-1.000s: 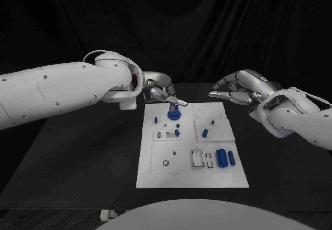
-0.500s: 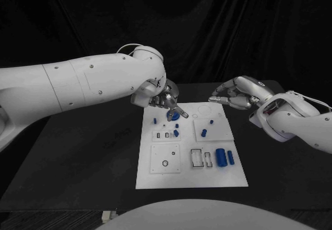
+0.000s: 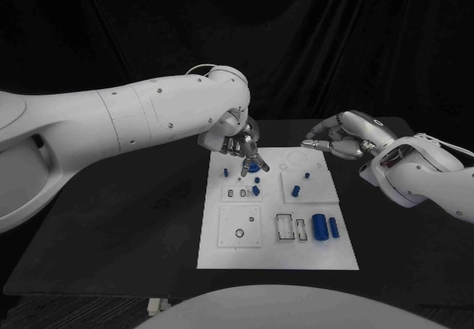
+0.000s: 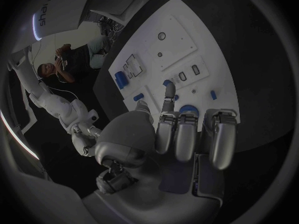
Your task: Assemble the parts on the task board
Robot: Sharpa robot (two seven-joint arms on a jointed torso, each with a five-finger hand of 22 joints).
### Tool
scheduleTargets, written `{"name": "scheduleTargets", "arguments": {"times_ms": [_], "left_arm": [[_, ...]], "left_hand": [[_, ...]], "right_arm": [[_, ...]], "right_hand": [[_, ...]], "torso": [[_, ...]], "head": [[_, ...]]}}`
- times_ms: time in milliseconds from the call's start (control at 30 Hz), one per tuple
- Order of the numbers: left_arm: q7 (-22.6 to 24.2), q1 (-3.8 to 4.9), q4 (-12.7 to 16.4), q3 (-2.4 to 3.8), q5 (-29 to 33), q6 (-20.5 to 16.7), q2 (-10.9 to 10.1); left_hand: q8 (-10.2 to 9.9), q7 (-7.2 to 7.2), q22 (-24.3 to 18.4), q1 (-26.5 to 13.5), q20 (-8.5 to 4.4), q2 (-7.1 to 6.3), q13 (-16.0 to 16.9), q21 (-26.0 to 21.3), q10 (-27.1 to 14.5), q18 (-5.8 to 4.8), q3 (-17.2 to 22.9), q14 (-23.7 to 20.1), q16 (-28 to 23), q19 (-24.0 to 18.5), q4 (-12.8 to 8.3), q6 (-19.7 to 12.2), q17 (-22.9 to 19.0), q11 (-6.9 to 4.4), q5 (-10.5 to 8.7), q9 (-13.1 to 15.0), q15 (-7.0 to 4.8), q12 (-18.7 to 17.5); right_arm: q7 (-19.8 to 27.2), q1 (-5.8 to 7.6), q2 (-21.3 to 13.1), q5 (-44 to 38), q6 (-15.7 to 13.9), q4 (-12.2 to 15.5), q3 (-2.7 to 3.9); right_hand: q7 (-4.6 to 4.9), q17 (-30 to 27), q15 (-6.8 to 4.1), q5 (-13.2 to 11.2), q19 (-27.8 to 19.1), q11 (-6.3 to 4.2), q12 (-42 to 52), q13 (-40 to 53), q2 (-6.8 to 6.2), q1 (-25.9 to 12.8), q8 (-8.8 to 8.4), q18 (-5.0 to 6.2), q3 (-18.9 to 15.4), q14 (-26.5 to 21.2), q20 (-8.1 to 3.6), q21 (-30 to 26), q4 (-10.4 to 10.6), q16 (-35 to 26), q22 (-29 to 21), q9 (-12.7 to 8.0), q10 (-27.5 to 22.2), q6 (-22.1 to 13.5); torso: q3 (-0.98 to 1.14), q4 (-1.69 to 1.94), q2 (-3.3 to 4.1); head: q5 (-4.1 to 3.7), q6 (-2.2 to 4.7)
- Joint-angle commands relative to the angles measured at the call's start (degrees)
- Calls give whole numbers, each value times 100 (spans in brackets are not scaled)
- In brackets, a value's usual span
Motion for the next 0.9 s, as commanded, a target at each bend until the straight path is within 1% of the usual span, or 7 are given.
{"name": "scheduleTargets", "arguments": {"times_ms": [33, 133, 233, 367, 567, 733, 900], "left_arm": [[-79, -74, -117, 6, 114, 39, 68], [-81, -145, -198, 6, 114, -12, 117], [-86, -232, -263, 6, 114, -81, 159], [-62, -334, -295, 5, 111, -325, 161], [-43, -441, -409, 5, 108, -562, 173], [-25, -520, -460, 5, 110, -669, 188], [-2, -589, -484, 4, 112, -776, 204]], "left_hand": [[-49, -16, 1209, 24, -51, -39, 1493, 5, 605, -91, 55, 595, 15, 341, -1, 106, 1507, -52, 33, -8, -54, 15], [-67, -26, 1205, 9, -65, -57, 1493, 3, 605, -90, 61, 595, 15, 340, 10, 144, 1507, -65, 24, -14, -68, 15], [-112, -38, 1220, 31, -88, -70, 1493, 7, 605, -93, 98, 595, 15, 356, -3, 176, 1507, -85, 55, -28, -92, 15], [-127, -96, 1255, 15, -143, -95, 1493, 18, 605, -103, 155, 595, 15, 393, 24, 361, 1507, -139, 40, -2, -147, 15], [-134, -109, 1235, 12, -157, -99, 1493, 9, 605, -98, 172, 595, 15, 379, 32, 392, 1507, -153, 52, 12, -161, 15], [-267, -98, 1207, 86, -183, -119, 1493, -9, 605, -91, 282, 595, 15, 360, -8, 332, 1507, -156, 248, 15, -177, 15], [-340, -79, 1207, 94, -181, -124, 1493, -12, 605, -91, 317, 595, 15, 361, -7, 276, 1507, -143, 276, -2, -170, 15]], "right_arm": [[24, -14, 22, -22, -143, -4, 4], [51, -14, 32, -22, -191, 0, 5], [78, -14, 33, -22, -238, 9, 5], [109, -15, 26, -22, -264, 19, 5], [141, -15, 28, -22, -274, 13, 5], [149, -16, 38, -22, -264, 10, 5], [160, -18, 77, -22, -217, -15, 5]], "right_hand": [[-4, 1509, 40, 15, 401, 34, 20, 1507, -13, 62, -35, 3, -27, 590, 47, -32, -3, 17, 1384, 3, 588, -41], [2, 1509, 41, 91, 390, 38, 20, 1507, 8, 122, -29, 8, -50, 590, 47, -48, 0, 17, 1378, 9, 588, -28], [4, 1509, 43, 155, 389, 40, 20, 1507, 20, 170, -28, 9, -70, 590, 48, -50, 1, 17, 1377, 13, 588, -22], [4, 1509, 42, 188, 387, 41, 20, 1507, 24, 197, -28, 9, -81, 590, 48, -52, -1, 17, 1376, 14, 588, -21], [11, 1509, 46, 222, 392, 47, 20, 1507, -7, 406, -31, 7, -115, 590, 52, -45, -32, 17, 1379, 20, 588, -19], [11, 1509, 46, 222, 392, 47, 20, 1507, -7, 406, -31, 7, -115, 590, 52, -45, -32, 17, 1379, 20, 588, -19], [14, 1509, 48, 227, 391, 50, 20, 1507, 1, 446, -26, 7, -117, 590, 53, -45, -30, 17, 1379, 23, 588, -9]], "torso": [[-7, -4, -2], [-3, 14, -2], [-8, 1, -1], [-4, 19, -8], [-9, 4, -2], [-11, 3, -9], [-11, 4, -7]], "head": [[43, -1], [3, -1], [3, -1], [-43, -1], [-7, -1], [7, -1], [12, -1]]}}
